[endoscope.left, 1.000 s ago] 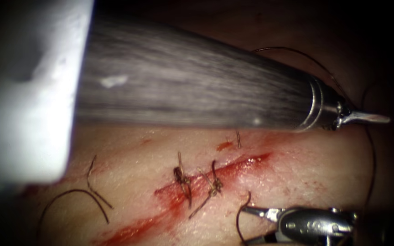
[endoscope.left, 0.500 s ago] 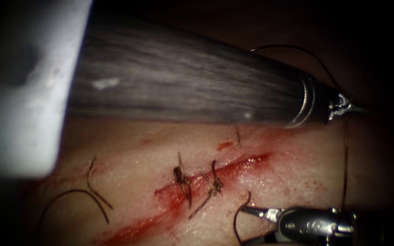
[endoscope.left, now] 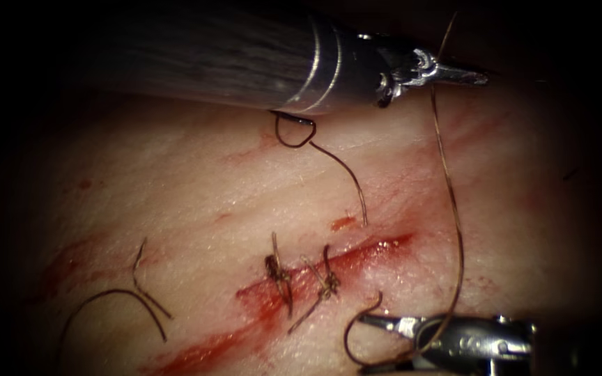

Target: Wound Closure

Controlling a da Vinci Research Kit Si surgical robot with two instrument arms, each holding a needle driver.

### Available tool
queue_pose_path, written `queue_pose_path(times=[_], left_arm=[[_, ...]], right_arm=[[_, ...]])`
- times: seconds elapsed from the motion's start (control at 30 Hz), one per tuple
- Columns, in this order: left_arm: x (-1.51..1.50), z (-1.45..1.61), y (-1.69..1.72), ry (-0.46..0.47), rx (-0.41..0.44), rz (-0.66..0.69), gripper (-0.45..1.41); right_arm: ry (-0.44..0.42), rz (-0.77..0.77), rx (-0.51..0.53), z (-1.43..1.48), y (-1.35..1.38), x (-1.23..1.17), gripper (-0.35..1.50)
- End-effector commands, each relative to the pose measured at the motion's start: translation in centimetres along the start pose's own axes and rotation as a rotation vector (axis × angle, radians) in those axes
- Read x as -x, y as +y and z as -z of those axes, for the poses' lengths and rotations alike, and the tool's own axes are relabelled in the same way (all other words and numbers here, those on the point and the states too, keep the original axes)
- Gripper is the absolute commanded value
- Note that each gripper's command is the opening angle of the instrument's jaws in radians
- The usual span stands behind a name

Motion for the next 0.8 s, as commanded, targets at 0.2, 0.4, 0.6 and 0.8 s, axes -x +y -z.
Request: queue_pose_path(times=[0.2,0.4,0.6,0.8], left_arm=[[0.07,0.05,-0.27,0.009,-0.024,-0.043,-0.45],[0.09,0.19,-0.38,0.017,-0.030,-0.049,-0.45],[0.02,0.37,-0.38,0.025,-0.043,-0.040,-0.45],[0.04,0.41,-0.35,0.032,-0.054,-0.037,-0.45]], right_arm=[[0.036,-0.011,-0.020,0.08,0.02,-0.24,1.30],[0.014,-0.003,0.101,0.26,0.21,-0.31,1.46],[-0.117,0.008,0.025,0.50,0.21,-0.16,1.40],[-0.145,0.012,0.032,0.52,0.46,-0.18,1.31]])
